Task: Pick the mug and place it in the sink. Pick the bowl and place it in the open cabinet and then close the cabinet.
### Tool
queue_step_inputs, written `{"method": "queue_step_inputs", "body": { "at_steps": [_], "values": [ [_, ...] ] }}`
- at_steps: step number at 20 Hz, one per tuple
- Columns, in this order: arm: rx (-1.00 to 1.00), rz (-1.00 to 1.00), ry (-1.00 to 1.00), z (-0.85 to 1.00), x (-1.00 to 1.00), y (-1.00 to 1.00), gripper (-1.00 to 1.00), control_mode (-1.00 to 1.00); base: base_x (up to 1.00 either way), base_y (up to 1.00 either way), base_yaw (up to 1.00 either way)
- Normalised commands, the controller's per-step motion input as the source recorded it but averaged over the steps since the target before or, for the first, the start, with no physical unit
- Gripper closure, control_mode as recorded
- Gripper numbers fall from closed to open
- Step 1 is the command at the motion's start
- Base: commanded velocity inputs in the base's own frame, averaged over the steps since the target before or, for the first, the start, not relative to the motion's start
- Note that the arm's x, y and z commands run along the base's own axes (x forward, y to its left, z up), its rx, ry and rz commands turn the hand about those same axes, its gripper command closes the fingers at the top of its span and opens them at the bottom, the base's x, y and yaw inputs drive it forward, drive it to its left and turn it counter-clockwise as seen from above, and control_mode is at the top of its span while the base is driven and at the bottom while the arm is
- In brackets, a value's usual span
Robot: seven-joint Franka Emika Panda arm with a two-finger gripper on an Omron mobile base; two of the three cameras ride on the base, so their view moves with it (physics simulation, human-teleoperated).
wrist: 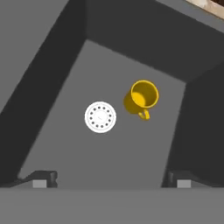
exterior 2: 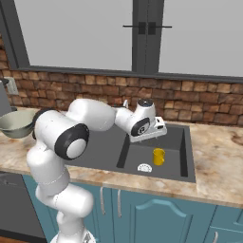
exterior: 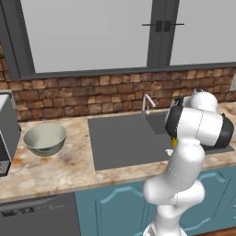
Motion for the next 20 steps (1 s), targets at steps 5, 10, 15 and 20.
{"method": "queue_step_inputs", "body": {
  "at_steps": [5, 10, 15, 20],
  "values": [
    [0.05, -0.53, 0.00, 0.46, 0.00, 0.00, -1.00, -1.00, 0.00, 0.00, 0.00],
    [0.18, -0.41, 0.00, 0.08, -0.15, -0.08, -1.00, -1.00, 0.00, 0.00, 0.00],
    [0.00, 0.00, 0.01, -0.02, -0.24, 0.43, -1.00, -1.00, 0.00, 0.00, 0.00],
    [0.12, -0.20, -0.03, 0.09, -0.45, 0.87, -1.00, -1.00, 0.00, 0.00, 0.00]
  ]
}}
